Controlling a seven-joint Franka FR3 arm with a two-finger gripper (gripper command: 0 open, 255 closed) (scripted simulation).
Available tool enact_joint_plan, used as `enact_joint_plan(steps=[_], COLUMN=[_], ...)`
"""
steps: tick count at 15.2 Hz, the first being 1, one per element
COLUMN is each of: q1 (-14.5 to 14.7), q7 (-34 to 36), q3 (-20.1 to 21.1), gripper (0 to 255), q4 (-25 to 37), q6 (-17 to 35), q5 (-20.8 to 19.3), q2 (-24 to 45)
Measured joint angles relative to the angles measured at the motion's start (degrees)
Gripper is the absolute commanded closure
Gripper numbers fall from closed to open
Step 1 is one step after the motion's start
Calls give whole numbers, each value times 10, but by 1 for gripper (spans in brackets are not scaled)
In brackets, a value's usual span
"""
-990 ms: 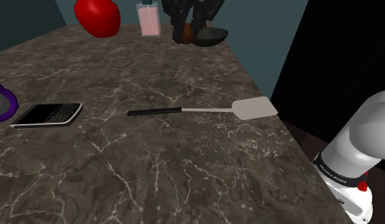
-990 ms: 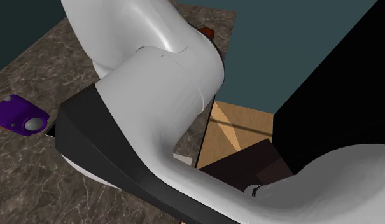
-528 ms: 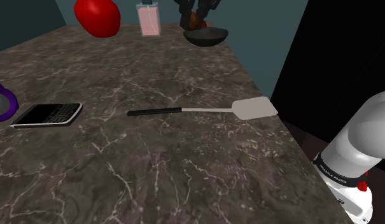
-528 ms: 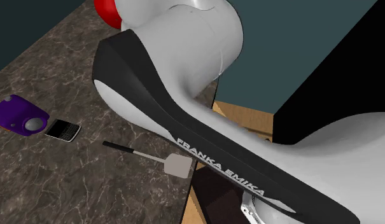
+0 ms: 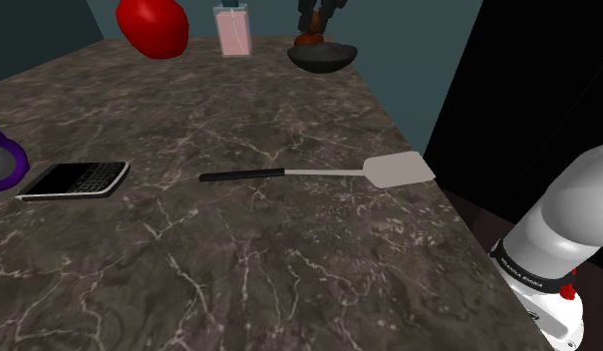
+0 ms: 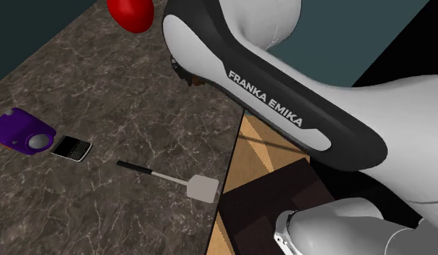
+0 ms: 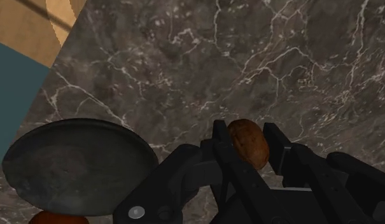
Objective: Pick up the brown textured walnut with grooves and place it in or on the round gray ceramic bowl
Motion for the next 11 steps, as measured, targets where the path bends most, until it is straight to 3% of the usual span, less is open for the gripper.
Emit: enact_joint_plan(steps=[11], q1=[-49], q7=[-114], q3=[-69], gripper=[255], q4=[95], q6=[-8], q5=[-26], q2=[111])
